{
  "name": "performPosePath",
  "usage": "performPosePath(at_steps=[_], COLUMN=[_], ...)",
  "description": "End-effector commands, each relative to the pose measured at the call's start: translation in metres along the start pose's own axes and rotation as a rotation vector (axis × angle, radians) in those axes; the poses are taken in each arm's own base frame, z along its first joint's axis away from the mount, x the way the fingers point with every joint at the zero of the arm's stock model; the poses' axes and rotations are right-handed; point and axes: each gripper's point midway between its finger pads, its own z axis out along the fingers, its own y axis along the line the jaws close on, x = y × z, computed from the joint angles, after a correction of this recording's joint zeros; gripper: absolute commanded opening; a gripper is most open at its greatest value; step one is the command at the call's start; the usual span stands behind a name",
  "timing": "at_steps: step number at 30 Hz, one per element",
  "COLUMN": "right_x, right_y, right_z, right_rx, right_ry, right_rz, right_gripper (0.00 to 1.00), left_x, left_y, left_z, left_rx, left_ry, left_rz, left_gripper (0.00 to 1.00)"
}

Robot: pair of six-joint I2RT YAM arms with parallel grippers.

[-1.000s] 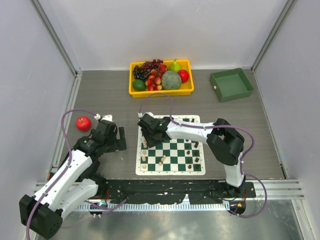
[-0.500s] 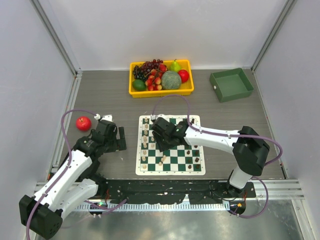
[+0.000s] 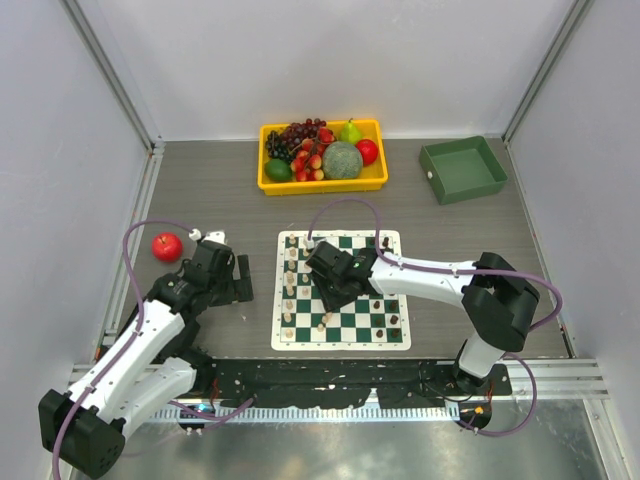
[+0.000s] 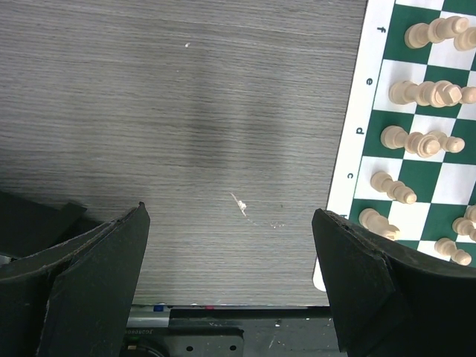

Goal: Set up the chess pieces on the board

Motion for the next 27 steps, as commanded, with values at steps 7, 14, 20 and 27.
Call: performPosePath(at_steps=[7, 14, 20, 27], right_x=[-0.002, 0.003, 0.004, 0.004], right_y=[0.011, 0.01, 0.011, 0.013], right_z=[-0.005, 0.0, 0.004, 0.006], right_rx=[-0.051, -0.039, -0.039, -0.045], right_ry=[-0.006, 0.017, 0.029, 0.032], right_rz=[0.012, 0.009, 0.007, 0.003], right_gripper=[0.37, 0.35, 0.32, 0.31], left_x=[-0.007, -0.006, -0.005, -0.006], left_y=[-0.005, -0.007, -0.007, -0.007], left_z=[0.001, 0.002, 0.003, 0.003], left_rx=[0.023, 0.036, 0.037, 0.035], left_ry=[-0.029, -0.028, -0.029, -0.029], left_rz=[-0.026, -0.025, -0.029, -0.025], left_gripper=[0.99, 0.99, 0.99, 0.99])
